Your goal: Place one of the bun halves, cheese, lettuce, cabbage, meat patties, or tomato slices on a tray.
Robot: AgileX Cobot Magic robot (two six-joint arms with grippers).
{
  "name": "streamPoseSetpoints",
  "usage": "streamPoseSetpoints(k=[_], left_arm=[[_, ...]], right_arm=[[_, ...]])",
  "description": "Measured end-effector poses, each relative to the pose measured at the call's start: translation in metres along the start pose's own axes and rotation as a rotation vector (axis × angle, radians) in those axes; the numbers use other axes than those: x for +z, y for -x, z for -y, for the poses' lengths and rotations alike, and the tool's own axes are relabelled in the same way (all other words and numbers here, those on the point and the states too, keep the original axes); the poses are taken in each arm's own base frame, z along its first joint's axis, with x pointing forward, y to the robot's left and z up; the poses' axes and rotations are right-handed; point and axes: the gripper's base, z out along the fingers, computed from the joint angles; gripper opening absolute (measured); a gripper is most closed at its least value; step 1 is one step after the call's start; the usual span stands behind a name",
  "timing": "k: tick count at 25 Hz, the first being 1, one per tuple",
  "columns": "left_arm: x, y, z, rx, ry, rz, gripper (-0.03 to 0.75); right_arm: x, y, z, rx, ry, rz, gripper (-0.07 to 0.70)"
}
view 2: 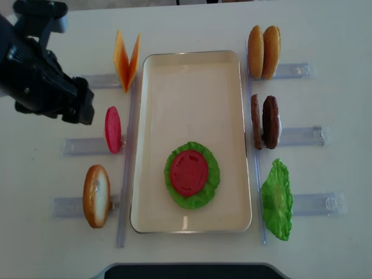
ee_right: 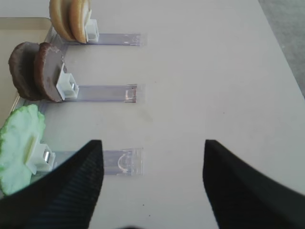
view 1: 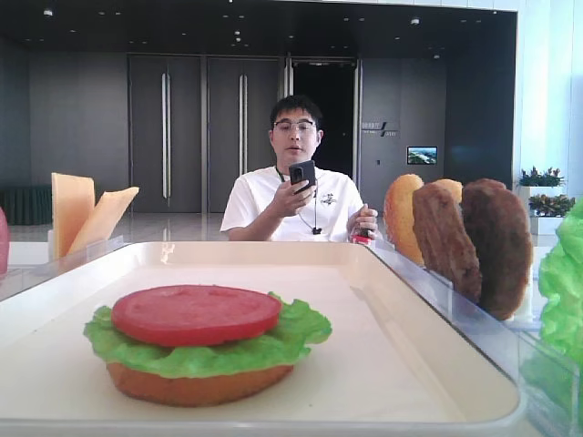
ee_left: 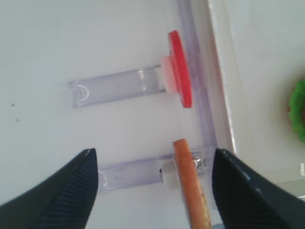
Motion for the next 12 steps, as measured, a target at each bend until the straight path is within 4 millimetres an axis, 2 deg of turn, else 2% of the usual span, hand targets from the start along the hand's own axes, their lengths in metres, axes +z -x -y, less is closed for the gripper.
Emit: streamPoseSetpoints(k=[8,12], left_arm=[[-0.001,-0.003,-0.060,-0.116,0.035,-0.037,0.566],[-0.002,-0.006,-0.077,-0.163,0.041,-0.025,0.566]], right_arm=[[0.000,0.000,0.000,0.000,0.000,0.000,0.461],[0.000,0.000,0.000,0.000,0.000,0.000,0.461]])
